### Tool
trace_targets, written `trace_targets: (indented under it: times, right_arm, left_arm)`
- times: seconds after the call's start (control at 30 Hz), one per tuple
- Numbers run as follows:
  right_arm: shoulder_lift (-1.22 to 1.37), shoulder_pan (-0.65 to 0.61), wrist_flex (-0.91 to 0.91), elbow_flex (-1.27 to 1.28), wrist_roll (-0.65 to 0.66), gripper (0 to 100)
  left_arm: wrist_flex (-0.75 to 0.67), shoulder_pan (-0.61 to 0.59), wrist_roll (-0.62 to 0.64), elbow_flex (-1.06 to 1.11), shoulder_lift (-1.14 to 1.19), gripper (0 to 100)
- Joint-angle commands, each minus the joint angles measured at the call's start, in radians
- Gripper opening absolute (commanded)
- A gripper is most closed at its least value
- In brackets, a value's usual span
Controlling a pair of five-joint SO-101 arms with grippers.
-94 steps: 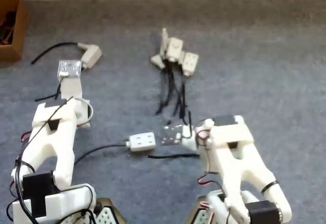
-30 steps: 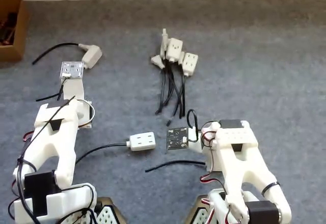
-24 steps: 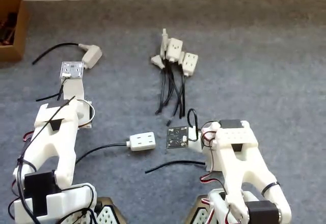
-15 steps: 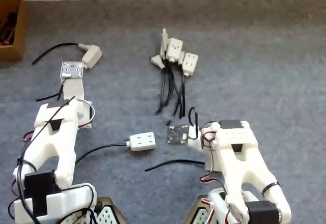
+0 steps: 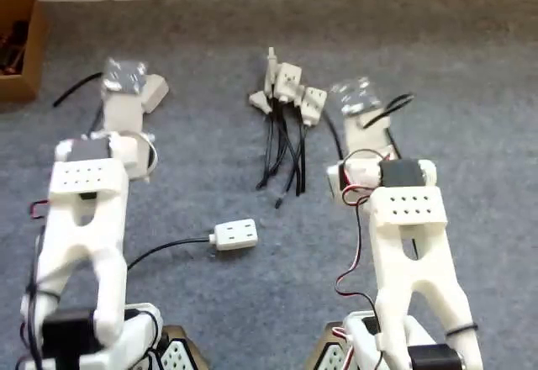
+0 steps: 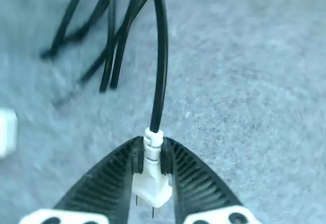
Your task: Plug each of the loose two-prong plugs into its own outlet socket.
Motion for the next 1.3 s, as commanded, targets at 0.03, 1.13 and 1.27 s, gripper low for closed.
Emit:
trace_targets:
  times: [0.03, 1.13, 1.27]
  right_arm:
    - [-0.065, -0.074, 0.076, -0.127, -0.153, 0.5]
    - [0.070, -0.504, -0.022, -0.269, -0.525, 0.9]
    - [0.070, -0.526, -0.025, -0.265, -0.526, 0.6]
  left_arm:
    - [0.146, 0.015, -0.037, -0.223, -0.183, 4]
    - [0.072, 0.295, -0.140, 0.740, -1.405, 39]
    - [0.068, 0.242, -0.140, 0.788, -1.457, 39]
